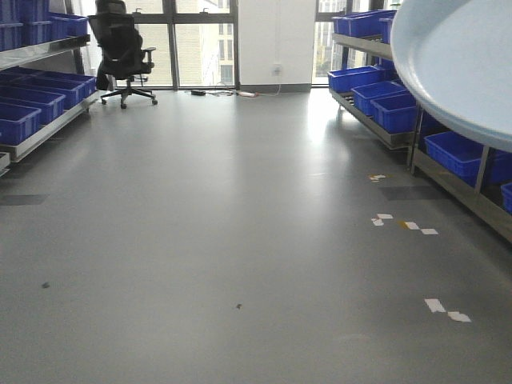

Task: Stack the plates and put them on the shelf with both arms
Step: 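Turn the base away from the table while holding the plates, then drive the base to the shelf of blue bins holding the plates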

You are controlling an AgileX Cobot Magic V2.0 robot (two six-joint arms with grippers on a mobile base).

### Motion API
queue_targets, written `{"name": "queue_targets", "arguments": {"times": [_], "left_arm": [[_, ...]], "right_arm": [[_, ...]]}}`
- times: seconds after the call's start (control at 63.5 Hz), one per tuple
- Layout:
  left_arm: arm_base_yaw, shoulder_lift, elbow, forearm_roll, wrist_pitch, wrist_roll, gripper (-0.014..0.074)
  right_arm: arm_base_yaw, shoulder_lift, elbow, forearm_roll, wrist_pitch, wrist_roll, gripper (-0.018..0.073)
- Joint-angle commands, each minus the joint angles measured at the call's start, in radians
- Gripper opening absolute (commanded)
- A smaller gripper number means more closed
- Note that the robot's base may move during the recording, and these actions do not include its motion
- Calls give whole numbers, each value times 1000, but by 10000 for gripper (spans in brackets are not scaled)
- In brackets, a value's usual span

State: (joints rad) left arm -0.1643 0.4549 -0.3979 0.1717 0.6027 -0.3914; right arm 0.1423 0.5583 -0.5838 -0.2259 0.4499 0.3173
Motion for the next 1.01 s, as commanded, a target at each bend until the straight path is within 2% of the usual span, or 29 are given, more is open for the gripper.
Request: {"name": "queue_targets", "arguments": {"times": [0.0, 0.991], "left_arm": [[1, 6, -28, 4, -73, -6, 90], [1, 6, -28, 4, -73, -6, 90]], "right_arm": [[-4, -2, -34, -13, -102, -2, 57], [-4, -2, -34, -13, -101, -2, 57]]}}
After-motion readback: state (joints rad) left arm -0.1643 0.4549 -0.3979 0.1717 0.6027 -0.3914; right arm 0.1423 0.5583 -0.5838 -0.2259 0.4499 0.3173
